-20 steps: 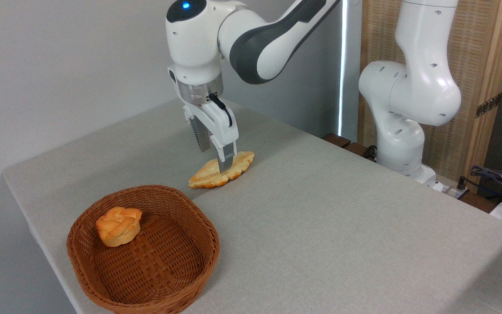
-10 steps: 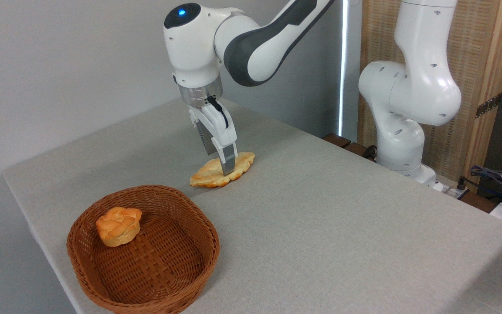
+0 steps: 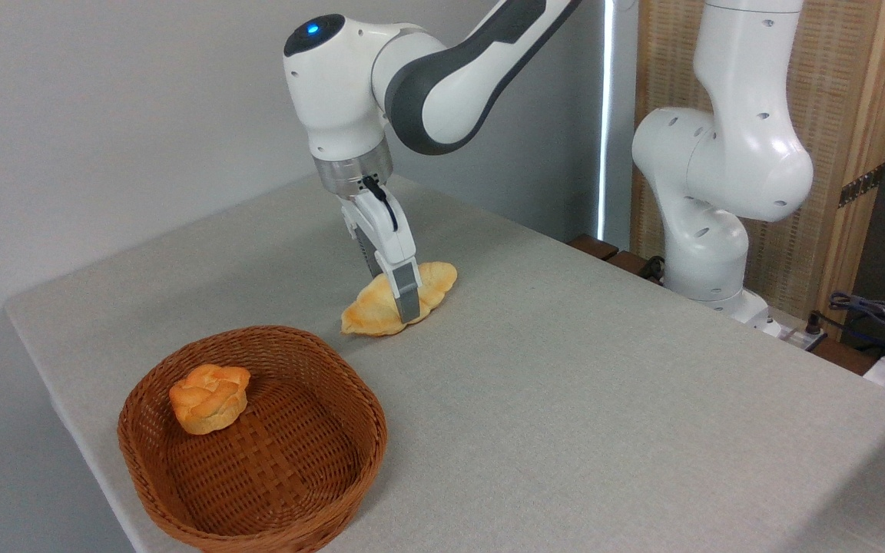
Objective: Put bread into the basket
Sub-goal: 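Close the gripper on the middle of the bread loaf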
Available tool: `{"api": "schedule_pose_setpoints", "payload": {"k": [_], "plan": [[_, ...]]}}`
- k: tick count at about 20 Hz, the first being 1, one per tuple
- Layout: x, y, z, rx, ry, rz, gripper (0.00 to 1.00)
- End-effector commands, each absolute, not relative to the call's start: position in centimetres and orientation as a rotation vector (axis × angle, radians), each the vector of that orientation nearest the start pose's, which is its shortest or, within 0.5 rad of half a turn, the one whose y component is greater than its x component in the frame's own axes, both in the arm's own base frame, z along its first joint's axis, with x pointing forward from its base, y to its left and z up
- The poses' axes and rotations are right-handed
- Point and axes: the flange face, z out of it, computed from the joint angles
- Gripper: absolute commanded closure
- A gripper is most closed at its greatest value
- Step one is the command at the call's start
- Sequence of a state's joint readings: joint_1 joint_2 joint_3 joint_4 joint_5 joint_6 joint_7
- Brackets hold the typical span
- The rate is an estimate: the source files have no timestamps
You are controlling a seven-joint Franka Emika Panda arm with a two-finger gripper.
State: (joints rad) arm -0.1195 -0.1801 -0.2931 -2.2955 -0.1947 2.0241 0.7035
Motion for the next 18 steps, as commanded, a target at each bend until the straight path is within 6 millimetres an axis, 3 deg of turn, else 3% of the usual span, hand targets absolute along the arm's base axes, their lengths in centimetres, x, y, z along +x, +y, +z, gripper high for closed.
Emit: {"api": "schedule_pose_setpoints", "payload": {"k": [1,3,6,14,18], "plan": [[43.1,-19.9,40.9,-2.834,1.607,0.122,0.62],[43.2,-19.8,40.8,-2.839,1.600,0.124,0.84],[43.2,-19.7,40.7,-2.842,1.596,0.129,0.94],[43.3,-19.7,40.5,-2.842,1.602,0.135,0.94],[43.9,-19.4,41.5,-2.858,1.579,0.103,0.97]]}}
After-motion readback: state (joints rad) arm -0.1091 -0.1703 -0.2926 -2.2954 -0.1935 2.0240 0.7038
